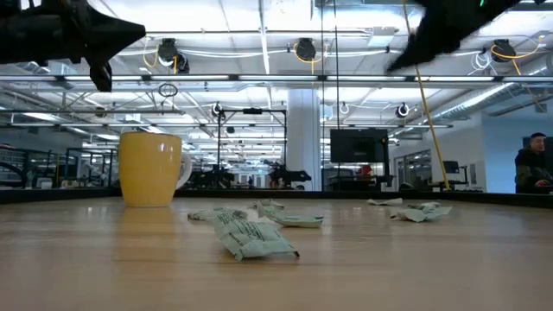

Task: Pick and place items into bin
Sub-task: Put the stevia packet into the right transparent bin

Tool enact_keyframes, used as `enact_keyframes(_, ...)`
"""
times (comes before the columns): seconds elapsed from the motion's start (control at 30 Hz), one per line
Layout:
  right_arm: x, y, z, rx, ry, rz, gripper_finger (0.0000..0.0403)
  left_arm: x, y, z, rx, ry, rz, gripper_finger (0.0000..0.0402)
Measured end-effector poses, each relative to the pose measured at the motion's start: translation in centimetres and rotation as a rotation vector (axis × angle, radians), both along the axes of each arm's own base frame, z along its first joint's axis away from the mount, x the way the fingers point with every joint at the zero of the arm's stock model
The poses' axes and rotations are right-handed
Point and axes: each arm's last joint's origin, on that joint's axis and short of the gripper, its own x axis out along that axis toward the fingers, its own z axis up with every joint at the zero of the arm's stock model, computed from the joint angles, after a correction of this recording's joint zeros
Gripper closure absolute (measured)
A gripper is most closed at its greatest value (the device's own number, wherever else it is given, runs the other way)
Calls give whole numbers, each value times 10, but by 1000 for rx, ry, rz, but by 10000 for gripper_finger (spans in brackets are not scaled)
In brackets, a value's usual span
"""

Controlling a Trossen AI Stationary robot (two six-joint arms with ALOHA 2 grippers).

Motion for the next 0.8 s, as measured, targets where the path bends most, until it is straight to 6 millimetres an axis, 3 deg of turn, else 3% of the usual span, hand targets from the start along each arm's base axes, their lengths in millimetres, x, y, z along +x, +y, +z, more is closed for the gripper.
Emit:
enact_keyframes(0.2,28,-8,-55,23,340,-108,289,0,1,3,21,25,39,382)
enact_keyframes(0.37,45,-27,-83,81,447,-179,289,0,2,2,5,36,82,382)
enact_keyframes(0.8,58,-53,-118,151,549,-263,289,1,2,-5,-9,103,73,382)
